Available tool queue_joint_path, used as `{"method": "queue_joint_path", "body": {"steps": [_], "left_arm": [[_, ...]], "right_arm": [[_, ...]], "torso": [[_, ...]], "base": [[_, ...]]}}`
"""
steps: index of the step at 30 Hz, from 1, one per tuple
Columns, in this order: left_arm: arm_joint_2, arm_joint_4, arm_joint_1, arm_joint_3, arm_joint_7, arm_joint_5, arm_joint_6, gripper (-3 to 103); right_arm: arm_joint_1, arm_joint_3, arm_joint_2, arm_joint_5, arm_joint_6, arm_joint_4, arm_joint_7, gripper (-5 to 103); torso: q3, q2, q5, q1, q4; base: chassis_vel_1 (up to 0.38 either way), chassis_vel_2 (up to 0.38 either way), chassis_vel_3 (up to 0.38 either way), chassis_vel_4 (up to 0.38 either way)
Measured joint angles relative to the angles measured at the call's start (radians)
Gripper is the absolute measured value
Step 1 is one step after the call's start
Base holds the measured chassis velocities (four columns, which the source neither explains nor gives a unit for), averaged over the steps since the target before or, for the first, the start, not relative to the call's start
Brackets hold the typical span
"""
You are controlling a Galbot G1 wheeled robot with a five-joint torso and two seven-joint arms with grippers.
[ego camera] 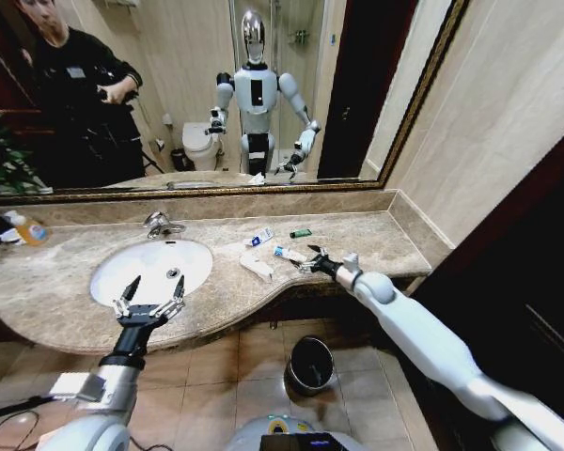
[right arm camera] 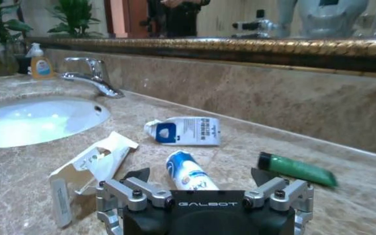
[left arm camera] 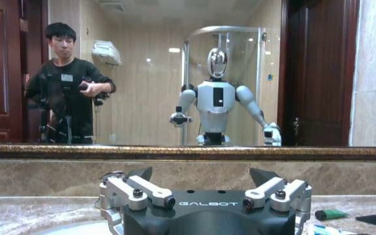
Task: Pick up the trash from the sink and place it in the trash bin.
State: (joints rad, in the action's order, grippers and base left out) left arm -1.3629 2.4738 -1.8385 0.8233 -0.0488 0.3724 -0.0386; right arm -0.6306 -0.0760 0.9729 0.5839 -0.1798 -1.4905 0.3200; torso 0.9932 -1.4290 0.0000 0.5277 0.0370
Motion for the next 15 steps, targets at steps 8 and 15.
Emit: {"method": "queue_joint_path", "body": {"steps": [8,15], "left_arm": [[0.0,0.0,0.0,0.0,0.0,0.0,0.0,100],[0.0,0.0,0.0,0.0,0.0,0.0,0.0,100]], "right_arm": [[0.029,-0.035,0.013,0.007,-0.01,0.049,0.035,100],[0.029,-0.041,0.01,0.002,-0.007,0.066,0.038,70]], "torso": [[0.0,0.0,-0.0001,0.0,-0.0002],[0.0,0.0,0.0,0.0,-0.0002]], "base": [[0.0,0.0,0.0,0.0],[0.0,0.0,0.0,0.0]]}}
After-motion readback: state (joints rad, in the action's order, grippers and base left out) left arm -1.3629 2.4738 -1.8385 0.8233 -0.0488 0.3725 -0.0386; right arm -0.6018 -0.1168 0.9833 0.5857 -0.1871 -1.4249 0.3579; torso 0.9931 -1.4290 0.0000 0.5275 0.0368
